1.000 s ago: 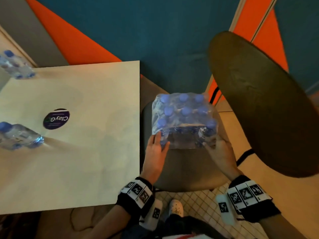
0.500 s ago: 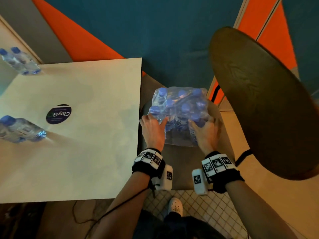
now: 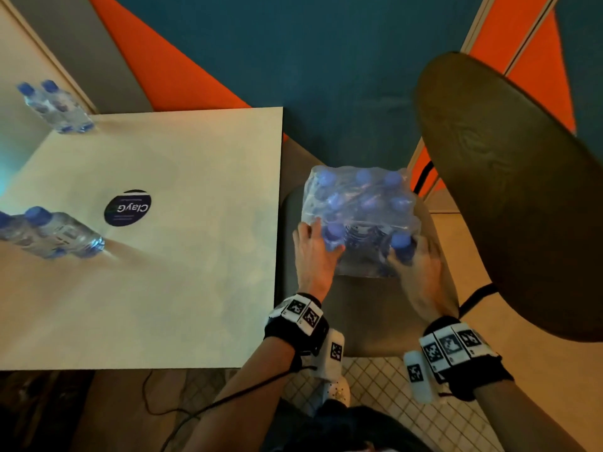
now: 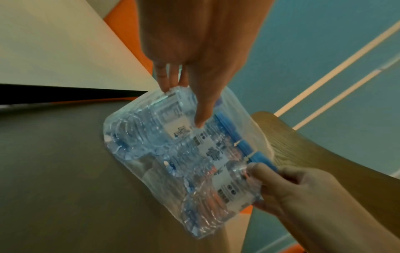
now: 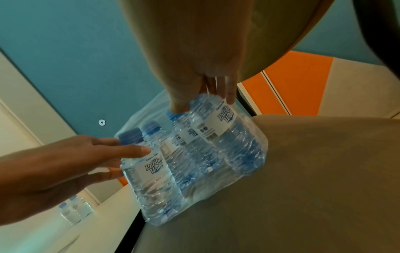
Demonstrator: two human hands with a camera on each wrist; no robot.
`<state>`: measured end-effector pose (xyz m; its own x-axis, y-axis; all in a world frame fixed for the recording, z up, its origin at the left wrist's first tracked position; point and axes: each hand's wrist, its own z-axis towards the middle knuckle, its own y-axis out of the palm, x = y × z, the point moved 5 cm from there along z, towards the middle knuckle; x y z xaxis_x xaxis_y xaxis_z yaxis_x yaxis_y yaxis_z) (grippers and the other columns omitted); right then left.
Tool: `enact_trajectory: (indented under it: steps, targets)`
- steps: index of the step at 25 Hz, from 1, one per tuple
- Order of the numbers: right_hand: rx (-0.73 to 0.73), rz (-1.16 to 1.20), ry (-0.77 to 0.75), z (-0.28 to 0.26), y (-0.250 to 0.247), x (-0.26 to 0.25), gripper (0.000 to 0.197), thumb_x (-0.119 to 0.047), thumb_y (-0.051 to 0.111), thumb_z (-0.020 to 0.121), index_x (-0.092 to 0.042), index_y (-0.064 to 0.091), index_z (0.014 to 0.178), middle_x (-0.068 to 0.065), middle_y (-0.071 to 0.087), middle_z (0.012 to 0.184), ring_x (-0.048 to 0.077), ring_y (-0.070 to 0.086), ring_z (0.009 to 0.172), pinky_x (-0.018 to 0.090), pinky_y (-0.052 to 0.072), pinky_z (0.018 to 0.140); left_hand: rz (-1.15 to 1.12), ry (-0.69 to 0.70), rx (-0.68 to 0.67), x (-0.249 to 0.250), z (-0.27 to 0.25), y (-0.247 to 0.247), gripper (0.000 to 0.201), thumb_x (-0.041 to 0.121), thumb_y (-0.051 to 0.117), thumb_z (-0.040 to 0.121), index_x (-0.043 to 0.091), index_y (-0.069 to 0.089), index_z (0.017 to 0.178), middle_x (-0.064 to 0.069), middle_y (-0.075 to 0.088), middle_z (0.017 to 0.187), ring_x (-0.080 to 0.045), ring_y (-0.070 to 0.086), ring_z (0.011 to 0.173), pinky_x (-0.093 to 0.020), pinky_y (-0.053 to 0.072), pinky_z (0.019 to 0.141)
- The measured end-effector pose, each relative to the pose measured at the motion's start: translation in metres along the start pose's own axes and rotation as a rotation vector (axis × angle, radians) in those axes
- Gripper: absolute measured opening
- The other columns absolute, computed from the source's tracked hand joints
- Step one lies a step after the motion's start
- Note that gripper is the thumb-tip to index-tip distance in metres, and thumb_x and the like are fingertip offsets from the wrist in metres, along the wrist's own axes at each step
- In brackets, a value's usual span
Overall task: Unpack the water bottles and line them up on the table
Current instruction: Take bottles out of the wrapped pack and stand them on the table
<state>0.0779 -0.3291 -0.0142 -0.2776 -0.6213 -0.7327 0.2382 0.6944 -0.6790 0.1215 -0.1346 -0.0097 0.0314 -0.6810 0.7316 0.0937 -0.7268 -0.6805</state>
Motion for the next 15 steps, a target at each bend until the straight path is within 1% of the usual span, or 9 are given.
enact_trajectory:
  steps: [2,3,5,6,7,9,12,13,15]
  targets:
    - [-0.020,-0.046,-0.043,-0.008,-0.004,-0.004,0.054,-0.021,0.069,0.083,-0.008,0.044,0.130,0.015,0.053,0.129,0.030,0.053,0.118,0.037,0.043,0.094,0.008,0.079,-0.089,-0.001,-0.008,-0.003,0.050,0.023,0.079,0.068,0.016,0.060,0.114,-0.011,0.049,0.107,-0.028,0.049,0.101,-0.041,0.051,0.088]
    - [-0.048,-0.098,-0.080,-0.011,-0.003,-0.008,0.054,-0.021,0.069,0.083,-0.007,0.044,0.130,0.015,0.053,0.128,0.029,0.055,0.116,0.035,0.044,0.092,-0.016,0.093,-0.118,-0.004,-0.009,-0.011,0.047,0.022,0.080,0.066,0.018,0.064,0.110,-0.009,0.049,0.102,-0.027,0.053,0.098,-0.041,0.053,0.086]
    - [-0.094,-0.192,-0.166,-0.013,-0.001,-0.017,0.049,-0.024,0.069,0.083,-0.007,0.047,0.124,0.017,0.058,0.124,0.027,0.060,0.105,0.026,0.045,0.082,-0.074,0.096,-0.155,-0.016,-0.008,-0.035,0.045,0.018,0.083,0.063,0.017,0.068,0.105,-0.007,0.050,0.093,-0.024,0.059,0.087,-0.038,0.055,0.083]
    - [-0.105,-0.206,-0.212,-0.015,0.000,-0.027,0.046,-0.025,0.069,0.082,-0.006,0.050,0.120,0.018,0.061,0.118,0.025,0.062,0.098,0.021,0.044,0.077,-0.089,0.096,-0.164,-0.024,-0.007,-0.050,0.045,0.017,0.084,0.062,0.016,0.069,0.104,-0.008,0.054,0.091,-0.023,0.061,0.082,-0.039,0.055,0.082]
    - [-0.114,-0.209,-0.265,-0.016,0.002,-0.041,0.042,-0.026,0.070,0.082,-0.006,0.054,0.115,0.017,0.064,0.112,0.023,0.062,0.092,0.020,0.043,0.074,-0.104,0.098,-0.170,-0.031,-0.006,-0.066,0.044,0.016,0.084,0.060,0.015,0.069,0.102,-0.010,0.059,0.091,-0.024,0.063,0.080,-0.040,0.057,0.081]
    - [-0.138,-0.235,-0.412,-0.023,0.011,-0.080,0.037,-0.028,0.074,0.078,-0.007,0.058,0.104,0.015,0.067,0.100,0.025,0.063,0.086,0.025,0.045,0.074,-0.126,0.111,-0.162,-0.044,-0.004,-0.098,0.041,0.015,0.083,0.061,0.012,0.069,0.099,-0.015,0.065,0.093,-0.029,0.065,0.080,-0.045,0.058,0.078]
    - [-0.184,-0.285,-0.587,-0.038,0.040,-0.149,0.037,-0.036,0.075,0.075,-0.007,0.060,0.092,0.013,0.068,0.090,0.027,0.063,0.075,0.032,0.050,0.068,-0.061,0.134,-0.117,-0.057,-0.002,-0.149,0.035,0.012,0.082,0.065,0.010,0.069,0.097,-0.015,0.067,0.091,-0.029,0.065,0.077,-0.046,0.059,0.075]
    - [-0.191,-0.281,-0.637,-0.042,0.054,-0.172,0.038,-0.038,0.073,0.073,-0.007,0.060,0.091,0.014,0.069,0.089,0.029,0.065,0.075,0.035,0.052,0.067,-0.028,0.143,-0.094,-0.063,-0.001,-0.170,0.033,0.011,0.081,0.066,0.010,0.068,0.097,-0.015,0.067,0.089,-0.030,0.065,0.075,-0.045,0.059,0.073]
    - [-0.257,-0.239,-0.671,-0.048,0.087,-0.211,0.035,-0.034,0.073,0.075,-0.008,0.061,0.096,0.013,0.069,0.096,0.032,0.066,0.082,0.039,0.053,0.072,0.055,0.149,-0.037,-0.081,0.001,-0.215,0.032,0.010,0.081,0.066,0.007,0.069,0.095,-0.017,0.067,0.086,-0.034,0.065,0.072,-0.043,0.057,0.069]
